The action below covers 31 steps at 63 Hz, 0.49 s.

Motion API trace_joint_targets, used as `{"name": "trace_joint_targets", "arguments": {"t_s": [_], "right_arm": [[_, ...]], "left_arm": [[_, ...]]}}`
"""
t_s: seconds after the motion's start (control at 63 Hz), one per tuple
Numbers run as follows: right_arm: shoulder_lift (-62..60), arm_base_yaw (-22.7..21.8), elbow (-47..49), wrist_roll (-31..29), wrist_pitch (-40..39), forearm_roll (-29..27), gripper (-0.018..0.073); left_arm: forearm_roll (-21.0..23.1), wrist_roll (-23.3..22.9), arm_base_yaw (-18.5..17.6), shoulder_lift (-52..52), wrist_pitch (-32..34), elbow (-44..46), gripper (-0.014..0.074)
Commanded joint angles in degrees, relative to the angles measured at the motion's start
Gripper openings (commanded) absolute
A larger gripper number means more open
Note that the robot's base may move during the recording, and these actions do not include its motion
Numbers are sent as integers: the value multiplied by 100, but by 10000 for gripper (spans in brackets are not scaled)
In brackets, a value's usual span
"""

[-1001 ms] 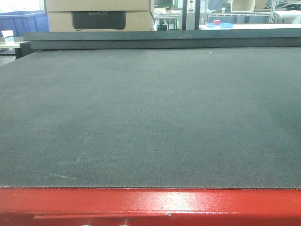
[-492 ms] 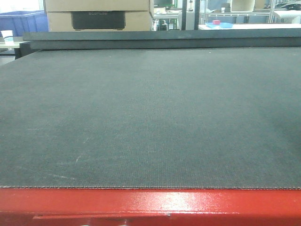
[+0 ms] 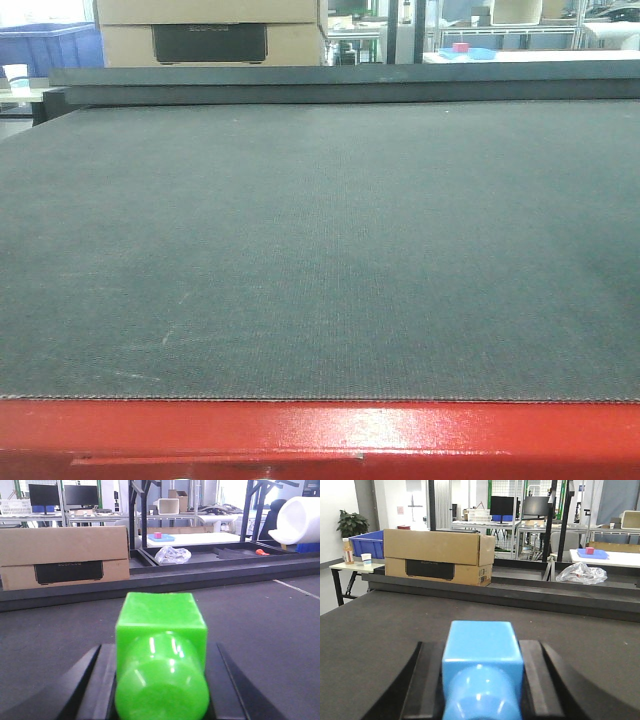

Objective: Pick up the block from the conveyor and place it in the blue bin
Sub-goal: 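Lift both held blocks up off the conveyor belt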

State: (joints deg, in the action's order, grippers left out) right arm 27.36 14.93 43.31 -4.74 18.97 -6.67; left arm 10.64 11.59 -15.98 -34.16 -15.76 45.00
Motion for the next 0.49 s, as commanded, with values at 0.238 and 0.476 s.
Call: {"name": "trace_joint_targets", "arguments": {"t_s": [0.238, 0.476], "right_arm": [[-18, 14, -5, -27, -46, 6, -162], [-16, 14, -5, -27, 10, 6, -162]], "left_arm": [[76, 19, -37, 34, 130, 17, -111], [74, 19, -37, 34, 140, 17, -111]]}}
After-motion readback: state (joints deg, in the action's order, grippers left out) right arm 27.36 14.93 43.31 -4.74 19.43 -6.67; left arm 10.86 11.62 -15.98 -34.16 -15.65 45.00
